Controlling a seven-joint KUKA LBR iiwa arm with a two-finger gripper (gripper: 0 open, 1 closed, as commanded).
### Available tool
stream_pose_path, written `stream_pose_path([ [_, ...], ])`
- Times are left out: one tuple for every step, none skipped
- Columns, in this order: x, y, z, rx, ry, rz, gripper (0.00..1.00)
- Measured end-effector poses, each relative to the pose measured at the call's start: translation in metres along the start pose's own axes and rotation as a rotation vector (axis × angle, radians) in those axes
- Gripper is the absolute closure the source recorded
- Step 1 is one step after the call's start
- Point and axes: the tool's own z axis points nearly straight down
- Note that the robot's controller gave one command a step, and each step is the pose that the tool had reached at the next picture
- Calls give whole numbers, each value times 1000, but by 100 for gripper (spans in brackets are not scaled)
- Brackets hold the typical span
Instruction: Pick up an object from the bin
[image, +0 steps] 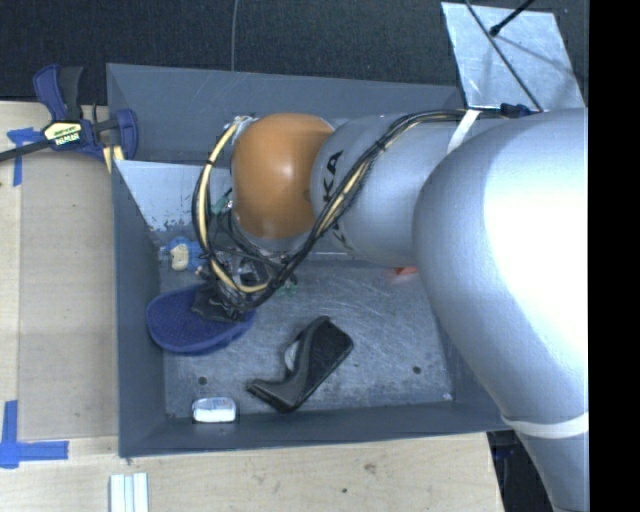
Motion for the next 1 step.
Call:
stream_pose_path([
  [12, 0, -139, -4, -4, 19, 100],
])
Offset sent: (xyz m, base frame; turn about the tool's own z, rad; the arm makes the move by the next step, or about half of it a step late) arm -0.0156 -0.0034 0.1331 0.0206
